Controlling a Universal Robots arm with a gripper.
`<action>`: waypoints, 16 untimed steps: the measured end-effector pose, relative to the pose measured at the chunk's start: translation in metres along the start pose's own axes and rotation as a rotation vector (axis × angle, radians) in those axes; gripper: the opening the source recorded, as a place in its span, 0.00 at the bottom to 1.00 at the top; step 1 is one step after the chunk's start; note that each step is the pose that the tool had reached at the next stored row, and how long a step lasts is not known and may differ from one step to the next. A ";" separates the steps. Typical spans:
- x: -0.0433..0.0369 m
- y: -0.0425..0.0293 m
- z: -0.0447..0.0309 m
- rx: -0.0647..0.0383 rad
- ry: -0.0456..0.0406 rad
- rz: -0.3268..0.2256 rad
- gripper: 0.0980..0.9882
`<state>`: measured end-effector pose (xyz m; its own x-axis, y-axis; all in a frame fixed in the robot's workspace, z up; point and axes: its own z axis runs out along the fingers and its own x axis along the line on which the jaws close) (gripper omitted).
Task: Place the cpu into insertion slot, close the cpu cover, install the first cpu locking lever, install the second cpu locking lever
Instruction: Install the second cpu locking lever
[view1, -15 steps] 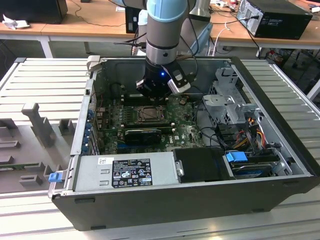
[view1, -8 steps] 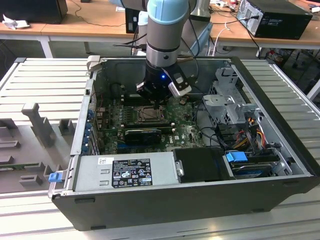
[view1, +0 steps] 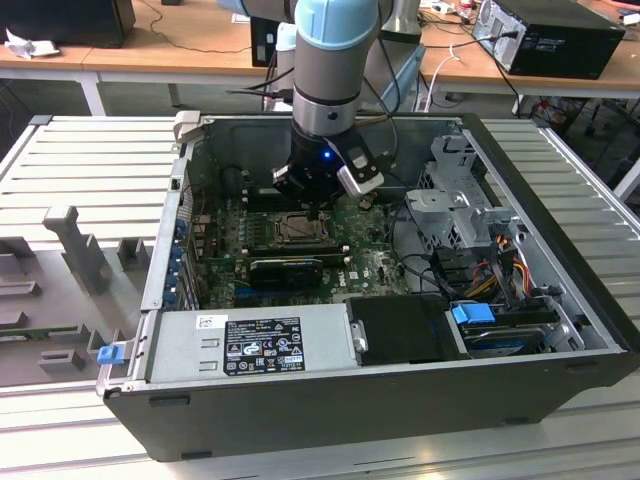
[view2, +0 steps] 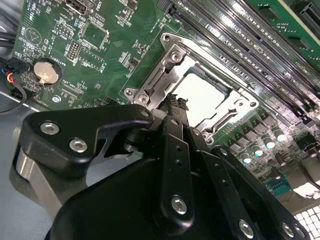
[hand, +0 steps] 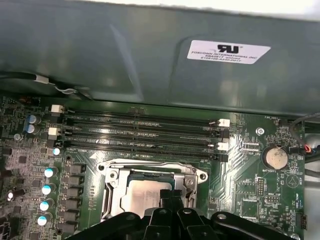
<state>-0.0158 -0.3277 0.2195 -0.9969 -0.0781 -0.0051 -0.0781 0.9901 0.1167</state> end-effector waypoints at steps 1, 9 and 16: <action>0.0000 -0.0001 -0.0004 0.000 -0.0001 0.000 0.01; 0.0000 0.0006 -0.0138 0.000 -0.0001 0.000 0.01; 0.0003 -0.0035 -0.0159 -0.002 -0.0002 0.000 0.01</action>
<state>-0.0158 -0.3331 0.2349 -0.9969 -0.0781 -0.0053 -0.0781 0.9899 0.1183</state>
